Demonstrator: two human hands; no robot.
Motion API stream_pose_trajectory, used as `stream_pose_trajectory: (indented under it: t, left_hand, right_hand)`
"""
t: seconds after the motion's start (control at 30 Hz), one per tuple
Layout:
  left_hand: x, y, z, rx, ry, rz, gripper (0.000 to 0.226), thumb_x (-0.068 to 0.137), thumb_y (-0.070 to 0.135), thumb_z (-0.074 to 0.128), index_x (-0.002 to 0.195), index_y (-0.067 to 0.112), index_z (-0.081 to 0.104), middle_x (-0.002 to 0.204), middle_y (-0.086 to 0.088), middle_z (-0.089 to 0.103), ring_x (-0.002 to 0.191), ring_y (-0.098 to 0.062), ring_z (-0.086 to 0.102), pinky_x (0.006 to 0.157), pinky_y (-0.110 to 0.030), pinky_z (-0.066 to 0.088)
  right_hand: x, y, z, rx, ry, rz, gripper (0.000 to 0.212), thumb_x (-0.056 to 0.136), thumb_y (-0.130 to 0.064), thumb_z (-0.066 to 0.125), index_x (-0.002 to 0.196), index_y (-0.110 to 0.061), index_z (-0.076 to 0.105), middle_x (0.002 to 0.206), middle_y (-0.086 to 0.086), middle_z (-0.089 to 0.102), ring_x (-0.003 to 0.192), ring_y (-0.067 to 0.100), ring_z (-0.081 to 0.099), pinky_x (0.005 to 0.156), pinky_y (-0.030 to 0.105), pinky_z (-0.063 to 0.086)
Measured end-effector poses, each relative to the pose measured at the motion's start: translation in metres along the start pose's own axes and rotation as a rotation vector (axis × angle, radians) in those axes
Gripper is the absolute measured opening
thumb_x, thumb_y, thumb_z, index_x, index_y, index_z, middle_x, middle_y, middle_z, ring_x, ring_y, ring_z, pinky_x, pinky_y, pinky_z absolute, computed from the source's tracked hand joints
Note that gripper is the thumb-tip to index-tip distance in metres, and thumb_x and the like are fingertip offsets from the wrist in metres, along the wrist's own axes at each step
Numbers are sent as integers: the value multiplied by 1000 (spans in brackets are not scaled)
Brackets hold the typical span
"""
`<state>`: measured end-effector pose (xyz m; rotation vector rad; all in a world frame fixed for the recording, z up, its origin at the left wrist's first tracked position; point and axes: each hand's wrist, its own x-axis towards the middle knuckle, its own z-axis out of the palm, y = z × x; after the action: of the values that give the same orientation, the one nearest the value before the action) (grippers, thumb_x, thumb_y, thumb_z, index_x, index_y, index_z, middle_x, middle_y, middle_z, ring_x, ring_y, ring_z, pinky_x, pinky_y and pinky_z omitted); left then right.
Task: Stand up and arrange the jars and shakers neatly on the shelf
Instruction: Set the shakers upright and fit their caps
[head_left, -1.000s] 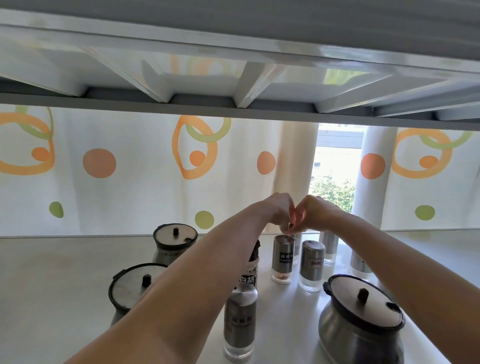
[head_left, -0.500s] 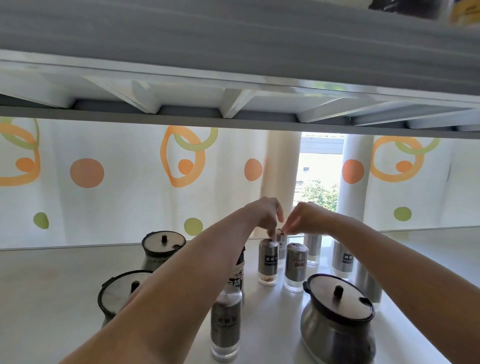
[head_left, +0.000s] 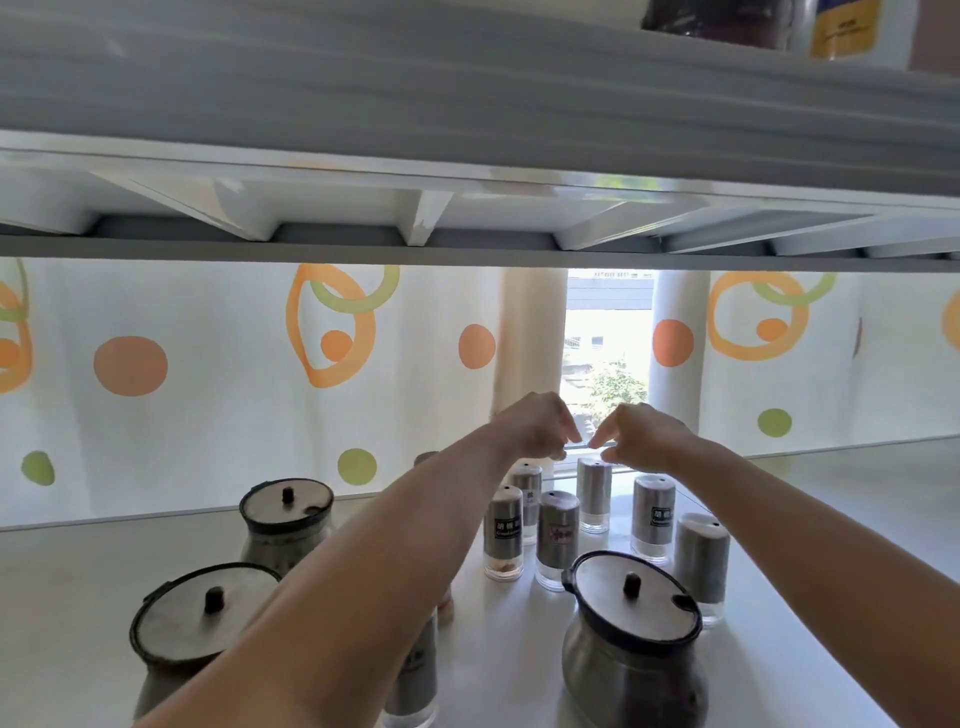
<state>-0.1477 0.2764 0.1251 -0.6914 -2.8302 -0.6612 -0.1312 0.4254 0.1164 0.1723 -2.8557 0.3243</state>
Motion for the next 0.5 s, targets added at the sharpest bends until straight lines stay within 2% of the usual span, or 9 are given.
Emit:
stream_pose_trajectory:
  t: [0.13, 0.33, 0.4, 0.5]
  left_hand:
    - [3, 3, 5, 19, -25, 50, 39, 81, -7, 65, 116, 9, 68, 120, -9, 68, 108, -18, 64, 87, -22, 47]
    - [8, -1, 14, 55, -35, 44, 38, 82, -8, 61, 116, 8, 68, 122, -9, 66, 111, -18, 63, 85, -21, 45]
    - [9, -1, 17, 60, -43, 46, 37, 84, -7, 60, 116, 9, 67, 122, -8, 67, 111, -18, 62, 90, -25, 48]
    - [7, 1, 21, 74, -48, 51, 34, 86, -3, 58, 117, 9, 67, 122, -10, 66, 110, -21, 62, 93, -30, 50]
  right_hand:
    - [5, 2, 7, 8, -16, -2, 17, 82, -17, 69, 97, -23, 74, 114, 1, 68, 104, 20, 62, 86, 29, 50]
    - [11, 6, 14, 69, -39, -6, 15, 77, -8, 72, 90, -16, 73, 109, 5, 70, 103, 22, 63, 90, 36, 53]
    - [11, 6, 15, 53, -22, -4, 14, 76, -11, 74, 87, -18, 72, 106, 4, 71, 100, 21, 64, 89, 36, 53]
    - [11, 7, 14, -15, 11, -8, 11, 73, -25, 78, 82, -24, 72, 99, -2, 72, 96, 16, 64, 84, 30, 47]
